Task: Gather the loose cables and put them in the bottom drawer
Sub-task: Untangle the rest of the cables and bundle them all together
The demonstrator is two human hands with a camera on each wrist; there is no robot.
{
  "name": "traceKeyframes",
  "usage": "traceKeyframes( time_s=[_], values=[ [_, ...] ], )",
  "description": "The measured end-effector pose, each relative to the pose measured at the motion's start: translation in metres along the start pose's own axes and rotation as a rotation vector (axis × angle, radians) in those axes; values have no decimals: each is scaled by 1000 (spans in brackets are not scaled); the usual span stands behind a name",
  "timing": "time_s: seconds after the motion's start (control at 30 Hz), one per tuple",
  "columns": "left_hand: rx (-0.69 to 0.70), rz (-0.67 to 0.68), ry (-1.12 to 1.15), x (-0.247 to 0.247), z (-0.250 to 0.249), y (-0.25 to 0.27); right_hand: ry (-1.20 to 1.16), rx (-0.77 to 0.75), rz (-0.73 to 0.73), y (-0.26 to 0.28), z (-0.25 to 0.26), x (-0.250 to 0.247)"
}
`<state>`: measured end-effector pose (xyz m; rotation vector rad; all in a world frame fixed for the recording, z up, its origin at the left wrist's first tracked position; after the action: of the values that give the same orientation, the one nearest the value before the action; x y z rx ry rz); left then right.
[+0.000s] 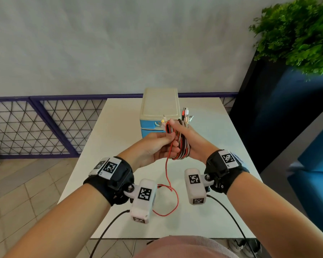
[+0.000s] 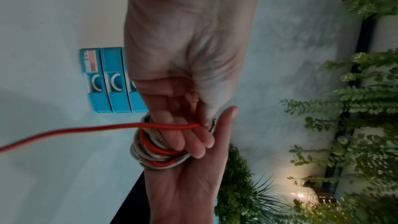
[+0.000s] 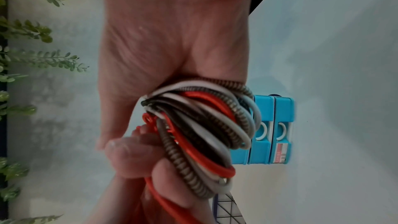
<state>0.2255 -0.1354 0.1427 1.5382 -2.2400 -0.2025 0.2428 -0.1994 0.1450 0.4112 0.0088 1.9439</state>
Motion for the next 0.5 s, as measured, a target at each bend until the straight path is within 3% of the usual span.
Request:
traceKeyframes(
  time_s=[0.27, 0.4, 0.5],
  values=[
    [-69, 9, -59, 3, 8, 3, 293, -87, -364, 0, 10, -35],
    [-199, 202, 11, 11, 37, 17, 148, -131, -544, 0, 23, -71],
    [-352, 377, -105, 6, 70, 32, 109, -151, -588, 3, 37, -89]
  ],
)
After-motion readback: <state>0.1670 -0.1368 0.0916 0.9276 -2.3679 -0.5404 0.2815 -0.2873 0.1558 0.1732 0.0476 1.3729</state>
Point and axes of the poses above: each hand's wrist, its own y-axis away from the middle knuckle, its own x-axis out of the palm, z = x × y, the point moved 10 cm from there along -y, towards the middle knuckle, and after that the axes turned 4 degrees about y, right-handed, at the moved point
